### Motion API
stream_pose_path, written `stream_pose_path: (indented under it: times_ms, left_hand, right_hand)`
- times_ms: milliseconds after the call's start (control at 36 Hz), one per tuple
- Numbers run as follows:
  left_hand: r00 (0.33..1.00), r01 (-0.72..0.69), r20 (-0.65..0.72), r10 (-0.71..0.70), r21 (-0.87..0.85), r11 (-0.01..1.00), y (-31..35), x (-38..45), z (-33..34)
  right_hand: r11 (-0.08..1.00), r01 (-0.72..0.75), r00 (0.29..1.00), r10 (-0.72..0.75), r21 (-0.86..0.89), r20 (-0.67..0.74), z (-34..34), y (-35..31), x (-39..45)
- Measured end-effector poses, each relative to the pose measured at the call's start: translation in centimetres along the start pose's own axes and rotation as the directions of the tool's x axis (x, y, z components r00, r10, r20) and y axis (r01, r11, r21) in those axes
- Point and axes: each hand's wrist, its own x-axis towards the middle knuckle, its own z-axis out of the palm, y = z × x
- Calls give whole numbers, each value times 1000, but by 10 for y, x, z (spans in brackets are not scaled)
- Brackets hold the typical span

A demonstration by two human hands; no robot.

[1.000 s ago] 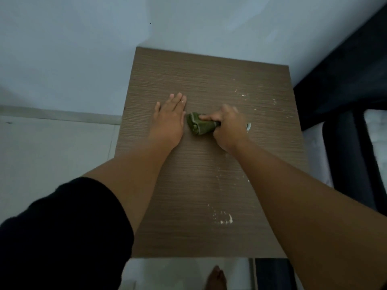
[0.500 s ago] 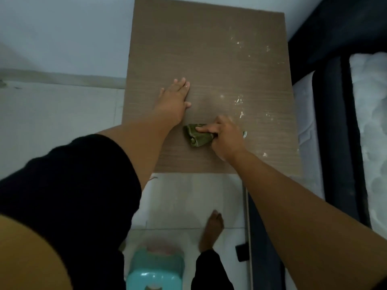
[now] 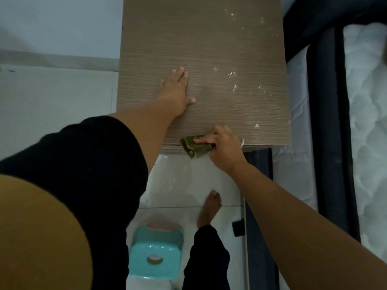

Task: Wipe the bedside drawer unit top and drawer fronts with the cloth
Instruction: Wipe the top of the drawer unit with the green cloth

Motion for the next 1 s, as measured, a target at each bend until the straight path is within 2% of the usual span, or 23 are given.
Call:
stream_pose_path:
  times_ms: [83,194,250,417,611,778,889,1000]
  left_hand:
    - [1000,-7,-7,8,8,1000,3,-4,0]
    - [1000,-19,2,19,-3,1000,3,-7,0]
    - [999,-32,11,32,-7,999,2,-7,0]
    - [998,-45,34,45,-9,999,5,11,-7]
    - [997,-83,6,83,7,997,8,42,-19]
    - [998,-69,20,68,94,993,22,83,-29]
    - [998,-70,9,70,148,986,29,122,-38]
    - [991,-96,-74,109,157,983,31,157,-46]
  right_hand:
    - [1000,-5,999,5,-21,32,-2,0,-7]
    - [993,27,973,-1,-112,232,-10,-1,-16]
    - [995,22,970,2,-96,242,-12,0,-19]
    - [998,-21,996,15,65,84,-36,-6,11]
    - [1000,6,990,-5,6,-140,-82,-9,82]
    - [993,45,928,-81,-107,-365,-109,-4,151]
    - [979,6,916,-87,-203,-392,-127,6,202]
    - [979,-16,892,-77,-203,-446,-135,18,248]
